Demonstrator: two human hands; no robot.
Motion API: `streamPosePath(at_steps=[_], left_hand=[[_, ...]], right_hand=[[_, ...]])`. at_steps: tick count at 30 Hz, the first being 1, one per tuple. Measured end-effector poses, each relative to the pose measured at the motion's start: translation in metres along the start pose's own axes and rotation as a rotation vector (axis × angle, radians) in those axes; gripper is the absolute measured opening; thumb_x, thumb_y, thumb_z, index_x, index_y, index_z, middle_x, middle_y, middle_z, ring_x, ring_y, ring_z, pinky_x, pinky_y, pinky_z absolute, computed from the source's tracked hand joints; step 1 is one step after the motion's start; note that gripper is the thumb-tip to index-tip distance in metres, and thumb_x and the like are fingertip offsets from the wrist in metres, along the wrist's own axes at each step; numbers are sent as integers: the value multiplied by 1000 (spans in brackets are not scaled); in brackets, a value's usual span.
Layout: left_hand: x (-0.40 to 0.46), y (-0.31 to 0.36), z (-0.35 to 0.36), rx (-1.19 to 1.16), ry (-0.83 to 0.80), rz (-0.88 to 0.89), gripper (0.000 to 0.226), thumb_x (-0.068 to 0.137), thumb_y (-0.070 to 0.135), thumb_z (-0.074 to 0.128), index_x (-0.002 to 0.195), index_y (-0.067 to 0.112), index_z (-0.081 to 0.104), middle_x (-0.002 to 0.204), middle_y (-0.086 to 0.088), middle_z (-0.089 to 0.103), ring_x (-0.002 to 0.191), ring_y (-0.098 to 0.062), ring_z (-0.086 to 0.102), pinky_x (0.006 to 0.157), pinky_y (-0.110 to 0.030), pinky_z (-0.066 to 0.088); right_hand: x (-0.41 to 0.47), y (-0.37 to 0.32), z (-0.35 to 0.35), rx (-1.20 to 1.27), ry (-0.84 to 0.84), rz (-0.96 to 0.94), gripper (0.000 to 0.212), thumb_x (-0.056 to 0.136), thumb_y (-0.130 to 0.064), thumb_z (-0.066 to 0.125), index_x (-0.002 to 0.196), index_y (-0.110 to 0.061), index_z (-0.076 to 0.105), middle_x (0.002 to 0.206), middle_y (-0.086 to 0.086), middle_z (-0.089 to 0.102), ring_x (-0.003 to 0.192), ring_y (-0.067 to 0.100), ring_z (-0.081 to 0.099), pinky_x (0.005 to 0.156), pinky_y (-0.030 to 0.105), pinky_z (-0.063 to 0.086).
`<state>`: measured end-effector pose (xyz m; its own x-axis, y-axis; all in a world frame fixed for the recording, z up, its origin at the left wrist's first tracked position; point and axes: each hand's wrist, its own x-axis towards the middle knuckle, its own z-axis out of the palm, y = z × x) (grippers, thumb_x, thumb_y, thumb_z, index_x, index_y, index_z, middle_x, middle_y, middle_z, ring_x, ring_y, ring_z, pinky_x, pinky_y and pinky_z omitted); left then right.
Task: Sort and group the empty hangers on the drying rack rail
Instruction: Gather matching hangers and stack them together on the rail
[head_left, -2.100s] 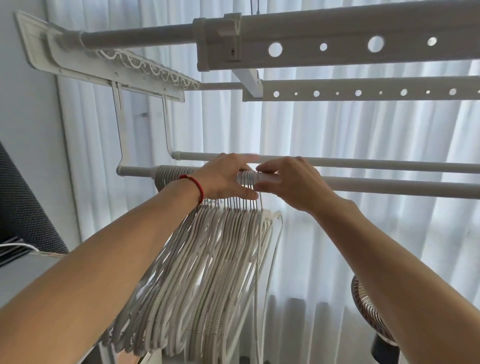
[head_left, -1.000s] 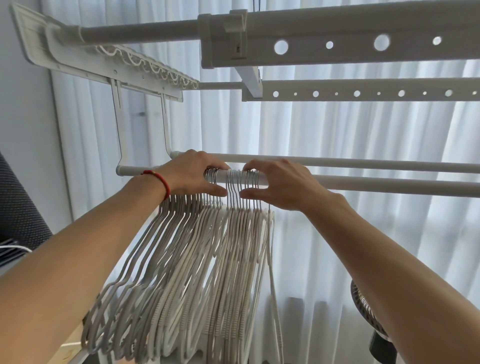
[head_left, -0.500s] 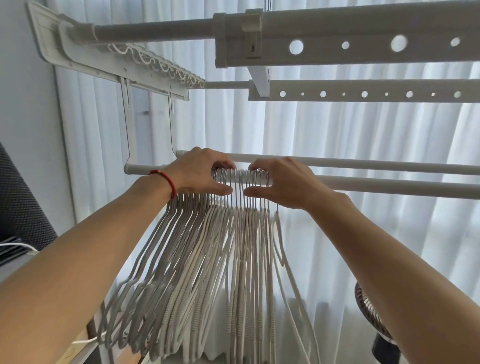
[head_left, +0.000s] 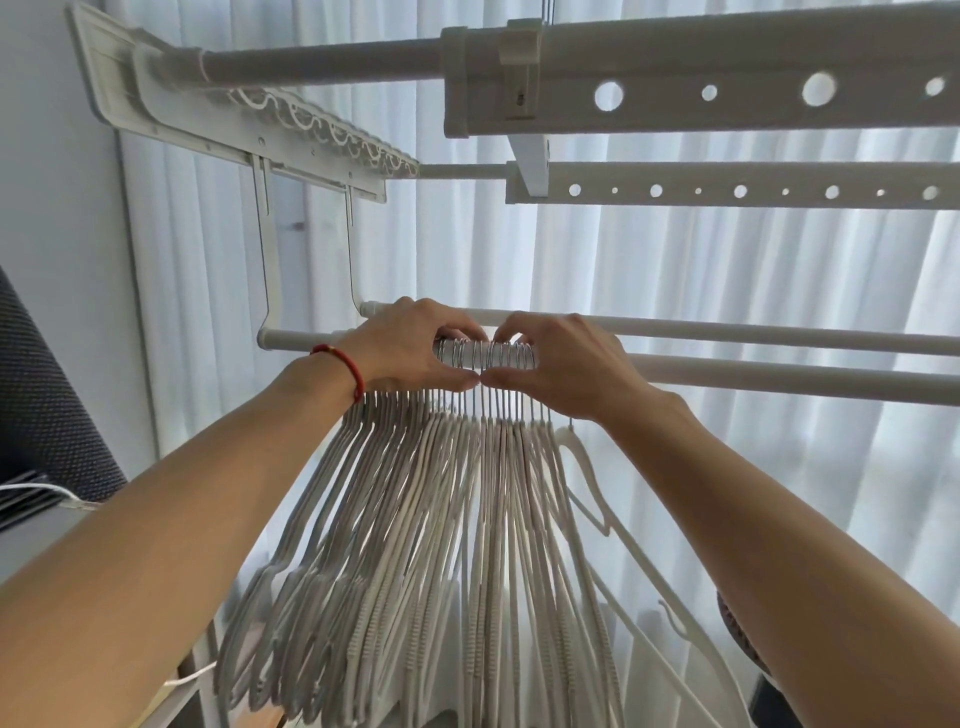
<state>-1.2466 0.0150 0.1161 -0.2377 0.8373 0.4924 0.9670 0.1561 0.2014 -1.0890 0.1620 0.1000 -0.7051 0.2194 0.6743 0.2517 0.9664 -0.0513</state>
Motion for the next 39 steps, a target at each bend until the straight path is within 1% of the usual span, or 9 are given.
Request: streamPosePath(at_steps=[4, 8, 10, 13, 17, 20, 24, 34, 39], left_hand=[[0, -2, 0, 14, 7, 13, 52, 77, 39, 85, 124, 25, 68, 101, 11, 67, 92, -7, 62, 92, -25, 50], [-2, -4, 1, 38, -14, 10, 67, 73, 50, 84, 132, 29, 62, 120, 3, 69, 112, -13, 63, 100, -30, 47], [-3, -5, 2, 46, -19, 15, 71, 71, 56, 83, 134, 35, 59, 126, 2, 69, 117, -14, 61, 102, -32, 45], [-2, -6, 2, 54, -31, 11, 73, 70, 62, 80, 135, 40, 56, 129, 1, 67, 113, -13, 60, 98, -31, 41], [-1, -7, 3, 88, -40, 1, 78, 67, 71, 77, 136, 44, 52, 131, 2, 67, 107, -13, 57, 99, -38, 43], [-2, -4, 4, 87, -42, 25, 84, 61, 82, 67, 136, 46, 52, 132, 0, 66, 120, -18, 60, 103, -39, 41], [0, -1, 8, 78, -15, 35, 77, 65, 84, 64, 134, 53, 53, 133, 4, 66, 123, -17, 59, 98, -34, 38], [-1, -1, 6, 72, 6, -4, 65, 71, 77, 68, 131, 57, 55, 139, 9, 62, 116, -14, 56, 93, -29, 34], [-5, -2, 4, 74, 10, 3, 64, 75, 72, 70, 134, 52, 55, 140, 10, 61, 126, -17, 55, 94, -29, 30]], right_hand=[[0, -2, 1, -1, 14, 0, 50, 78, -71, 69, 114, -36, 62, 81, -7, 66, 74, 19, 57, 62, 31, 36], [0, -3, 2, -20, -7, 2, 54, 78, -73, 67, 117, -36, 61, 79, -9, 62, 77, 20, 59, 63, 31, 35], [0, -4, 1, -20, -46, 14, 59, 79, -74, 66, 123, -35, 59, 93, -7, 69, 91, 22, 64, 69, 34, 42], [-5, -2, -10, 140, -105, 32, 59, 86, -67, 64, 132, -30, 58, 125, -3, 70, 118, 21, 63, 95, 44, 51], [-21, 10, -28, 124, -34, 0, 51, 92, -51, 66, 136, -25, 57, 133, -3, 66, 126, 20, 59, 103, 42, 48], [-28, 19, -37, 0, -193, 27, 61, 89, -46, 74, 140, -19, 53, 126, 2, 67, 115, 25, 61, 94, 42, 49], [-23, 21, -39, -10, -221, 55, 32, 89, -35, 77, 115, -20, 67, 95, 6, 68, 88, 29, 64, 80, 45, 54], [-12, 12, -31, 75, -211, 66, 40, 83, -41, 81, 117, -23, 69, 101, 5, 70, 94, 26, 63, 88, 48, 54], [-12, 8, -31, 79, -214, 80, 41, 83, -38, 82, 119, -24, 68, 103, 6, 70, 91, 28, 67, 86, 49, 56]])
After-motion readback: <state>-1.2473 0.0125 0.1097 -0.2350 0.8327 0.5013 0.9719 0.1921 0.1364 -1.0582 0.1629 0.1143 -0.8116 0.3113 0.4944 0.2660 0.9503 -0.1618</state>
